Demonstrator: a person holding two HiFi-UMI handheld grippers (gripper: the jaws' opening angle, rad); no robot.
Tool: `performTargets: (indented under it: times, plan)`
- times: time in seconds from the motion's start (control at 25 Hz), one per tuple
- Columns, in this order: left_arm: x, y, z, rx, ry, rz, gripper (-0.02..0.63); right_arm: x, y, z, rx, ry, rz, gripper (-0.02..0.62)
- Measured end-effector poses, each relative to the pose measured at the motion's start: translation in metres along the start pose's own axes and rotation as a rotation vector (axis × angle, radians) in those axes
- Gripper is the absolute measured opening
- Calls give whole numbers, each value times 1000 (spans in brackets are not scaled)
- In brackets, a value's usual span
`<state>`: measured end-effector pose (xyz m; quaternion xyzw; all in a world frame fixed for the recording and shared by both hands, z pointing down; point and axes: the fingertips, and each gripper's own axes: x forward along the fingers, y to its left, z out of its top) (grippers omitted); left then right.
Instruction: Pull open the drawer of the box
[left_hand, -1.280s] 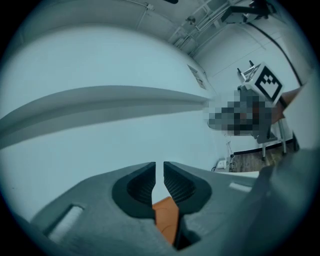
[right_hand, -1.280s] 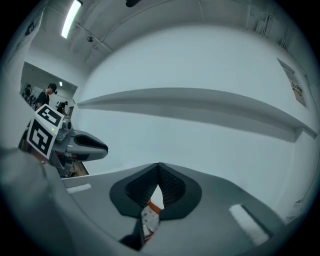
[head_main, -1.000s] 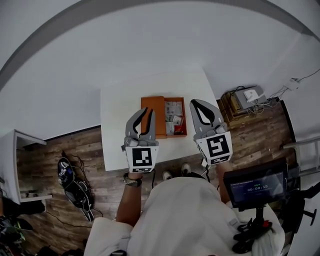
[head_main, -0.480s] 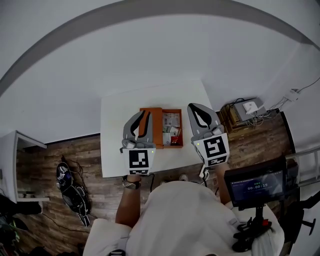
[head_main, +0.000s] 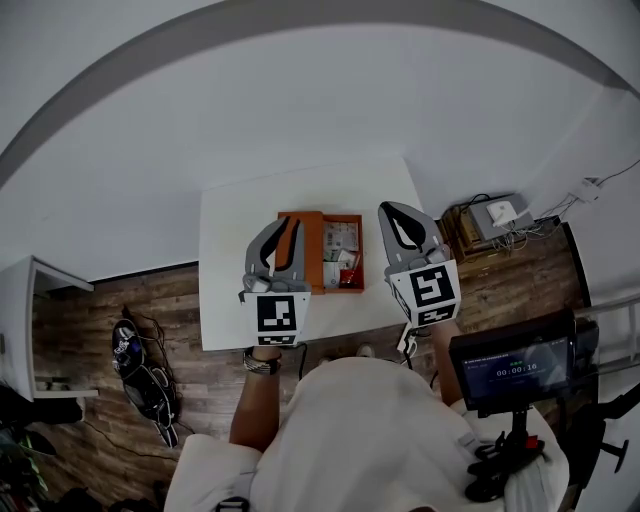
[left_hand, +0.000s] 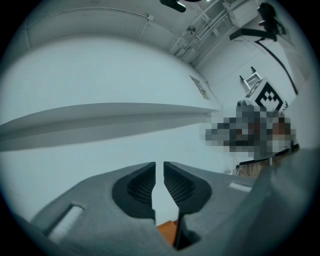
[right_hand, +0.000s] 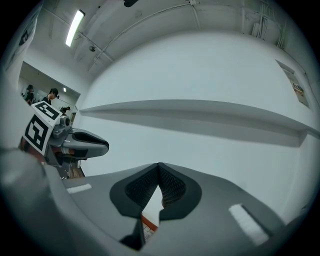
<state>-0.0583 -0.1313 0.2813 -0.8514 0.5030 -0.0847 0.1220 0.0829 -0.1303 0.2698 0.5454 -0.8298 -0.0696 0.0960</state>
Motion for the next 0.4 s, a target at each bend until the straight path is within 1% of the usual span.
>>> performTargets:
  times: [0.4]
  plan:
    - [2,1,-2,-2,13,4,55,1,-5,-9,8,27,-2,2]
